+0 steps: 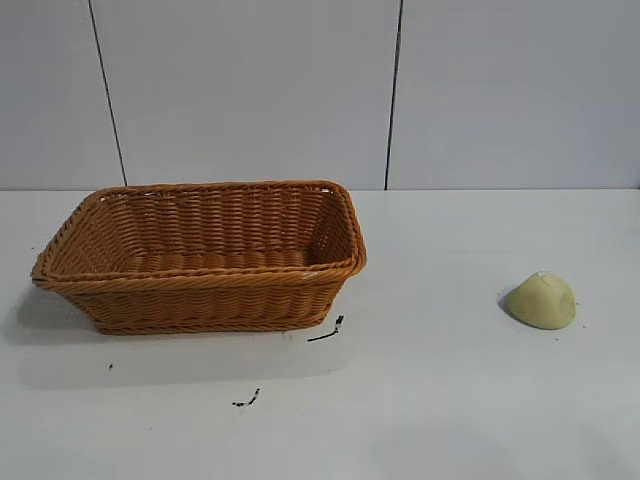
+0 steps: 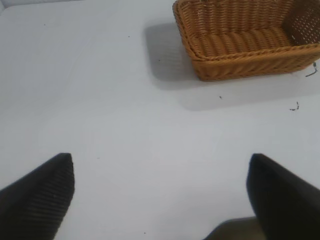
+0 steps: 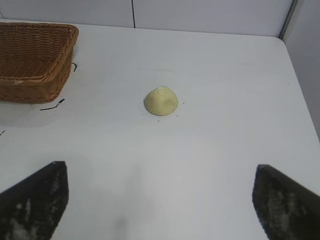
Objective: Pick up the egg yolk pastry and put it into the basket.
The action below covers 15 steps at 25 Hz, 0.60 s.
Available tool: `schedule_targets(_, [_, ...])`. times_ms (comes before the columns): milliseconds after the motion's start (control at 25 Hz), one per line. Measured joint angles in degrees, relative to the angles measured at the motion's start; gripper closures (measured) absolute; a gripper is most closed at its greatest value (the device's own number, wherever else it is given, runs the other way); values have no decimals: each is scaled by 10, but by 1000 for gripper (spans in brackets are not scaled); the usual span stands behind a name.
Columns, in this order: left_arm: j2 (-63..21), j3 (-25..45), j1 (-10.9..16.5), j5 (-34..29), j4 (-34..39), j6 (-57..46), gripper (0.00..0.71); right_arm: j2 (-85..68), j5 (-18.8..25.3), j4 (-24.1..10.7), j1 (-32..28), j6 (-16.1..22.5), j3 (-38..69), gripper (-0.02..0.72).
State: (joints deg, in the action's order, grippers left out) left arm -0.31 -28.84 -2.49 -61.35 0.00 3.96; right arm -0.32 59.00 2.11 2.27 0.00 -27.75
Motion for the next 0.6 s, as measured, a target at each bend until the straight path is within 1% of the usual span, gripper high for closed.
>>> schedule_targets(120, [0, 0, 0, 0, 0, 0, 14, 10, 0, 0, 0, 0, 0, 10])
schedule_targets(240, [0, 0, 0, 0, 0, 0, 14, 56, -1, -7, 0, 0, -8, 10])
schedule_targets(400, [0, 0, 0, 0, 0, 0, 14, 164, -17, -10, 0, 3, -34, 10])
schedule_targets(600, [0, 0, 0, 0, 0, 0, 14, 338, -32, -11, 0, 7, -85, 10])
